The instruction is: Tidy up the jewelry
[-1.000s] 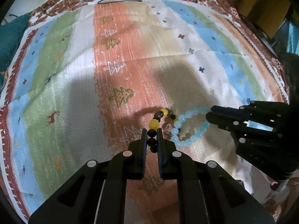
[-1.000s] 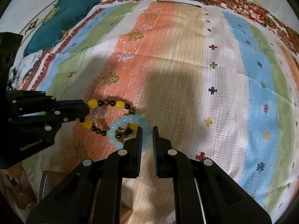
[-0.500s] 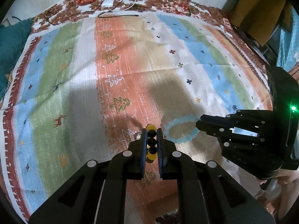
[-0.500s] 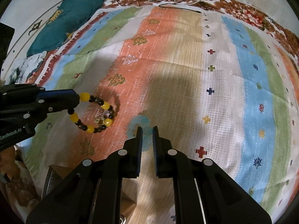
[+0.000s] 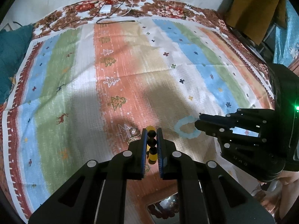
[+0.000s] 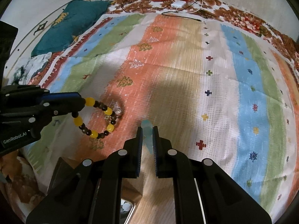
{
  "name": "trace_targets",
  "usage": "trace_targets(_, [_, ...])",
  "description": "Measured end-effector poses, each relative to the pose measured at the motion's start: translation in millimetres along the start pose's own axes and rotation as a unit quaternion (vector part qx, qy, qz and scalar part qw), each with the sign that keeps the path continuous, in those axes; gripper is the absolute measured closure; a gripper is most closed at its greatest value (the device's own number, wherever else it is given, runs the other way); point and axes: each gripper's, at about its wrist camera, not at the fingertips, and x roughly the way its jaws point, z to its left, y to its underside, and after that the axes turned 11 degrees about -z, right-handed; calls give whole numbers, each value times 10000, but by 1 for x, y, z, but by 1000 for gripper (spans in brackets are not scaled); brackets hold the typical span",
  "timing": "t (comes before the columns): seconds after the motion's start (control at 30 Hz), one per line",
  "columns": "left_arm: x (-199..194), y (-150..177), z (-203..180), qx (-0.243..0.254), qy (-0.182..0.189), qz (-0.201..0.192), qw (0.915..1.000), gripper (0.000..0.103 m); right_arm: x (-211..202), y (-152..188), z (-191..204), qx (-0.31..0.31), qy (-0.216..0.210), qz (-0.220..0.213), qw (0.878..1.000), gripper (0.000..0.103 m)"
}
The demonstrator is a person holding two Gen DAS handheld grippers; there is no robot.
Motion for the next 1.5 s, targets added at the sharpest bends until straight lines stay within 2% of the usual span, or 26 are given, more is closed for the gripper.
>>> trace_targets(0.37, [-30, 9, -4, 18, -111, -364, 9993, 94, -24, 3, 12, -74, -17, -348, 9994, 92])
trace_targets(0.6, [-47, 15, -12, 34, 14, -555, 9985, 94, -38, 4, 17, -54, -64, -613, 9981, 92])
trace_targets(0.63, [-49, 15, -13, 29, 24, -577, 9983, 94, -40, 5, 19, -67, -77, -644, 9979, 92])
trace_targets(0.67, [-53, 17, -14, 34, 47, -616, 9981, 94, -44, 6, 20, -78, -84, -687, 9976, 99])
trace_targets(0.7, [-56, 18, -15, 39, 62, -643, 9979, 94, -48, 7, 21, -87, -105, -735, 9972, 100])
trace_targets(0.87, [-68, 23, -21, 44, 149, -777, 9969, 94, -62, 9, 29, -206, -165, -880, 9958, 100])
trace_targets(1.1, [-72, 26, -22, 35, 193, -799, 9966, 94, -59, 16, 26, -130, -196, -713, 9972, 101])
trace_targets(1.33, [-71, 28, -21, -2, 180, -759, 9970, 94, -30, 28, 20, -116, -177, -65, 9998, 100])
trace_targets(1.37, [-71, 28, -21, -6, 178, -761, 9969, 94, -28, 29, 20, -105, -166, -25, 9998, 97])
trace_targets(1.47, [-71, 28, -21, 7, 173, -759, 9970, 94, -23, 29, 18, -51, -208, 73, 9997, 72])
trace_targets(1.5, [-71, 28, -21, -5, 167, -762, 9970, 94, -21, 29, 18, -52, -212, 96, 9997, 72])
